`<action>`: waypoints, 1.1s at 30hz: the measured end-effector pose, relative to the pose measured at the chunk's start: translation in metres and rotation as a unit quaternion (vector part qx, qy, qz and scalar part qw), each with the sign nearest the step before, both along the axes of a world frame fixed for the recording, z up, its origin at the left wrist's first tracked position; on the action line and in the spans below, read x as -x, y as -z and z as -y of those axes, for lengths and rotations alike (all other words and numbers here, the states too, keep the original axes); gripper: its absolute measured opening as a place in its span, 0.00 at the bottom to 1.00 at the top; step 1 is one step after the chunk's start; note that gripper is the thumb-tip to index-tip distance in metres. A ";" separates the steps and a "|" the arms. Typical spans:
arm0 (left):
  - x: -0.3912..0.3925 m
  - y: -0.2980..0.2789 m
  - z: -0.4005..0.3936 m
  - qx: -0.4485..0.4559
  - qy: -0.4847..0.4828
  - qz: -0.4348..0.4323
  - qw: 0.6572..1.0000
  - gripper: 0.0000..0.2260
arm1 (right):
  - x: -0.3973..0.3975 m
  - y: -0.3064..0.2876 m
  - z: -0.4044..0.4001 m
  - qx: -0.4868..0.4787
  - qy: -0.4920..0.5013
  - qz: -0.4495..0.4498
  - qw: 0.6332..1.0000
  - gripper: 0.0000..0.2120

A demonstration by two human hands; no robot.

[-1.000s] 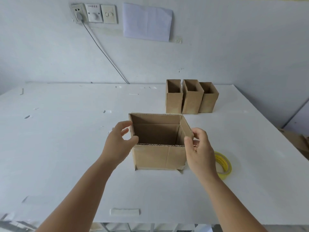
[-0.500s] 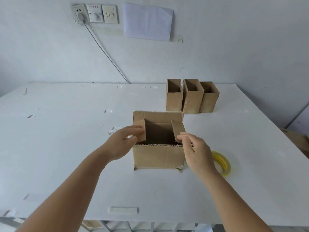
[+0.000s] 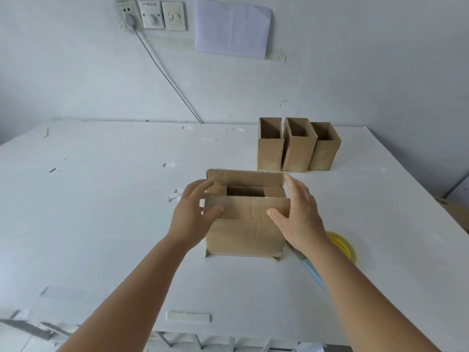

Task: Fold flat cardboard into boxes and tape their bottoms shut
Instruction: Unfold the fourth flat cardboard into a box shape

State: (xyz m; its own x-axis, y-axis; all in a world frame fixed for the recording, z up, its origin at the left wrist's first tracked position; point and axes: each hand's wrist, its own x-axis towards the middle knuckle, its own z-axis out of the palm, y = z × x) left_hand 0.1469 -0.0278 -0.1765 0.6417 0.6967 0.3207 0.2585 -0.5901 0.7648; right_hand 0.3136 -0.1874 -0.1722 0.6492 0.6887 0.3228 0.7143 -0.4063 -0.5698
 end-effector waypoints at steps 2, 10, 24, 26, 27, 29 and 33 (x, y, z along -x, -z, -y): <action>-0.002 -0.002 -0.003 -0.017 0.021 -0.021 0.999 0.28 | -0.005 -0.003 -0.008 0.037 -0.033 0.026 0.998 0.40; -0.018 -0.022 -0.015 -0.086 0.073 -0.199 0.974 0.39 | -0.017 -0.017 -0.026 0.132 -0.048 0.097 0.985 0.31; -0.024 -0.008 0.018 -0.222 0.101 -0.364 0.899 0.29 | -0.010 0.011 -0.002 0.260 -0.101 0.085 0.956 0.29; -0.032 -0.009 0.026 -0.253 0.119 -0.384 0.880 0.32 | -0.008 0.011 -0.006 0.289 -0.100 0.084 0.949 0.29; -0.038 -0.008 0.032 -0.268 0.135 -0.388 0.871 0.32 | -0.007 0.012 -0.008 0.292 -0.099 0.082 0.948 0.29; -0.050 -0.004 0.045 -0.290 0.151 -0.385 0.863 0.31 | -0.007 0.013 -0.010 0.289 -0.097 0.076 0.950 0.28; -0.060 0.007 0.052 -0.286 0.131 -0.372 0.874 0.27 | -0.009 0.018 -0.010 0.268 -0.106 0.058 0.956 0.27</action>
State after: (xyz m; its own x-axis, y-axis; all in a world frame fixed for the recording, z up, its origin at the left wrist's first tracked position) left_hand 0.2073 -0.0801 -0.1831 0.9339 0.3575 -0.0045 0.3575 -0.9339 0.0042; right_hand 0.3230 -0.1776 -0.1907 0.4583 0.8873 -0.0518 0.8585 -0.4570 -0.2326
